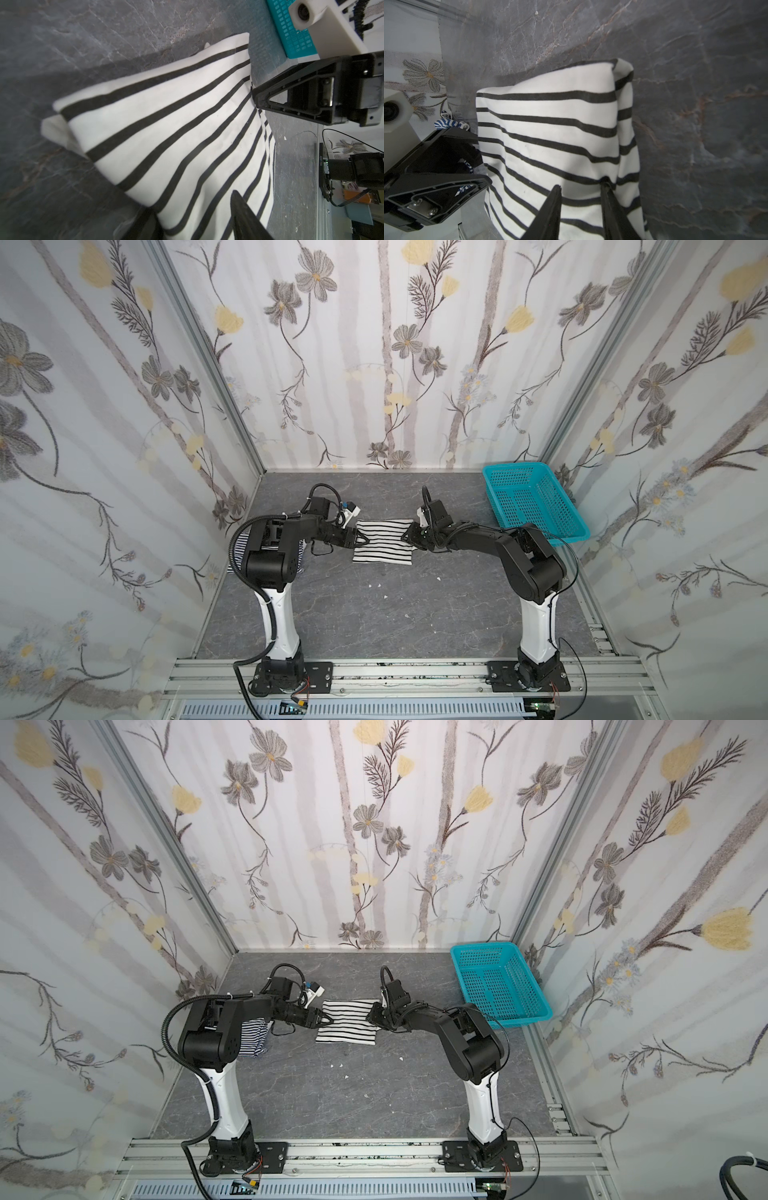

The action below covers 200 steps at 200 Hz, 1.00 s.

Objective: Fold and stack tank tops
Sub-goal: Pick up the tank top from the center of the table.

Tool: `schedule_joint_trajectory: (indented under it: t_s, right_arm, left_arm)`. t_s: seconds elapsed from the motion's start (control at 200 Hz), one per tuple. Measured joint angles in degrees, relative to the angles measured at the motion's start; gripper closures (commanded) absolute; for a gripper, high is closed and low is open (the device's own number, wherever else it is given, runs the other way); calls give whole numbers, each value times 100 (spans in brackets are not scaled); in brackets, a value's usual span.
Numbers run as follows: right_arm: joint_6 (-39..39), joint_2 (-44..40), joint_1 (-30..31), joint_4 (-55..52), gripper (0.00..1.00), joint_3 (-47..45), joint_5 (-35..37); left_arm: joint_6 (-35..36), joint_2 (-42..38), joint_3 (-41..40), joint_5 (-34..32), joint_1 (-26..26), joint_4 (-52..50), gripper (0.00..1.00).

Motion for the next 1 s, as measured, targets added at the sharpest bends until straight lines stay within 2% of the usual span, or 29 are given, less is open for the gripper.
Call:
schedule_joint_trajectory:
  t_s: [0.135,0.24,0.425,0.505,0.589,0.644,0.829,0.999]
  right_arm:
    - [4,-2,-7,195,66,-98,-35]
    - [7,-2,-4,275,66,-129,-39]
    - [50,-24,15,385,66,-192,-33]
    - [48,-35,31,407,66,-210,-15]
    - [50,-46,44,422,66,-229,-15]
    - [50,-61,48,437,66,-254,-20]
    - [66,-291,55,323,65,-400,-33]
    - [66,-758,61,197,61,-531,-20]
  left_arm:
    - [-33,24,26,35,-4,-7,52]
    - [-109,94,96,33,-15,-37,62]
    - [-280,195,245,28,-50,-179,68]
    - [-330,201,284,-7,-94,-269,77]
    - [-417,212,299,-92,-127,-367,94]
    - [-428,214,310,-109,-131,-400,100]
    - [-459,72,310,-284,-133,-522,100]
    - [-448,-446,243,-461,-61,-682,100]
